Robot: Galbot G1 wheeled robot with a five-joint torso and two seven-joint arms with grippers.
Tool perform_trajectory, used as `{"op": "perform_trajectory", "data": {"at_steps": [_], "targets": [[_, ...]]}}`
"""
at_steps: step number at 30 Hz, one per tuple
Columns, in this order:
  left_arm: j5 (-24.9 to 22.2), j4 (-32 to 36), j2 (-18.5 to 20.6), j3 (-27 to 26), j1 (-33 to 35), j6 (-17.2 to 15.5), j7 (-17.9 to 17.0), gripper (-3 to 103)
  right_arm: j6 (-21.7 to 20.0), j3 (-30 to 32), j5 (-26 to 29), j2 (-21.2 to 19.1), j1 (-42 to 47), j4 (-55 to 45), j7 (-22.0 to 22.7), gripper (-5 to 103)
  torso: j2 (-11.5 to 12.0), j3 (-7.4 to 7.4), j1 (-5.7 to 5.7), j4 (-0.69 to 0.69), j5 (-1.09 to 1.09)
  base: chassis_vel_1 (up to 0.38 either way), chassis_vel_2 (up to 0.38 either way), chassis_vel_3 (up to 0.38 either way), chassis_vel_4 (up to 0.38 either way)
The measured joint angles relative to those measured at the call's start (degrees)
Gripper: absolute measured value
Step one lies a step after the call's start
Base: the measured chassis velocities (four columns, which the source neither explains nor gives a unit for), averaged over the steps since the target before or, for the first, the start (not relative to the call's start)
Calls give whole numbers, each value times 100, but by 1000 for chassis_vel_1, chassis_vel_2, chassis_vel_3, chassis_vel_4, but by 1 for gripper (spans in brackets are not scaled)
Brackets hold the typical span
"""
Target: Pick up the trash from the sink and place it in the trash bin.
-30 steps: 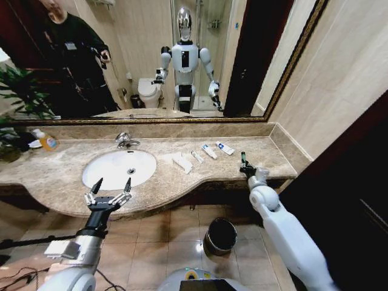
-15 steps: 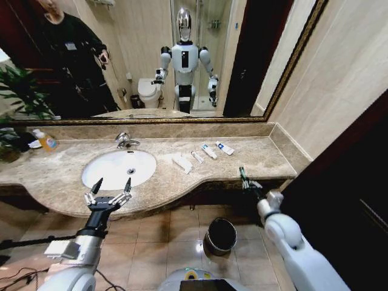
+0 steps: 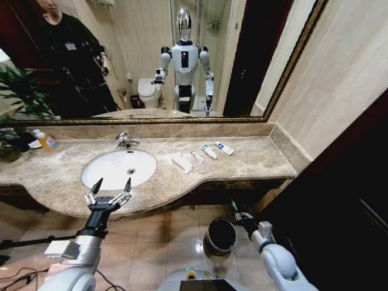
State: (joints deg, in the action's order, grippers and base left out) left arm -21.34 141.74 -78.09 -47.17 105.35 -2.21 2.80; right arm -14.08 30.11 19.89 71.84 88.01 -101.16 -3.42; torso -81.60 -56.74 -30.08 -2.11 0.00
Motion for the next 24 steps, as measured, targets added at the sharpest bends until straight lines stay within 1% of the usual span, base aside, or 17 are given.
{"op": "perform_trajectory", "data": {"at_steps": [3,4,6,8,9,10,12,19,24], "targets": [[0,0,0,0,0,0,0,100,44,-23,-120,48,-153,360,-19,8,0,0,0,0,0,0,0,0,0],[0,0,0,0,0,0,0,100,103,-41,-187,86,-277,701,-31,8,0,0,0,0,0,0,0,0,0],[0,0,0,0,0,0,0,100,140,-48,-201,157,-419,1080,-45,8,0,0,0,0,1,0,0,0,0],[0,0,0,0,0,0,0,100,148,-48,-202,185,-466,1205,-51,8,0,0,0,0,0,0,0,0,0],[0,0,0,0,0,0,0,100,174,-48,-215,261,-550,1478,-61,8,0,0,0,0,-1,0,0,0,0],[0,0,0,0,0,0,0,100,174,-48,-215,261,-550,1478,-61,8,0,0,0,0,-1,0,0,0,0],[0,0,0,0,0,0,0,100,269,-46,-304,396,-659,1847,-66,8,0,0,0,0,1,0,0,0,0],[0,0,0,0,0,0,0,100,459,-51,-476,589,-881,2399,-50,8,0,0,0,0,0,0,0,0,0],[0,0,0,0,0,0,0,100,465,-51,-472,677,-983,2558,9,8,0,0,0,0,0,0,0,0,0]]}}
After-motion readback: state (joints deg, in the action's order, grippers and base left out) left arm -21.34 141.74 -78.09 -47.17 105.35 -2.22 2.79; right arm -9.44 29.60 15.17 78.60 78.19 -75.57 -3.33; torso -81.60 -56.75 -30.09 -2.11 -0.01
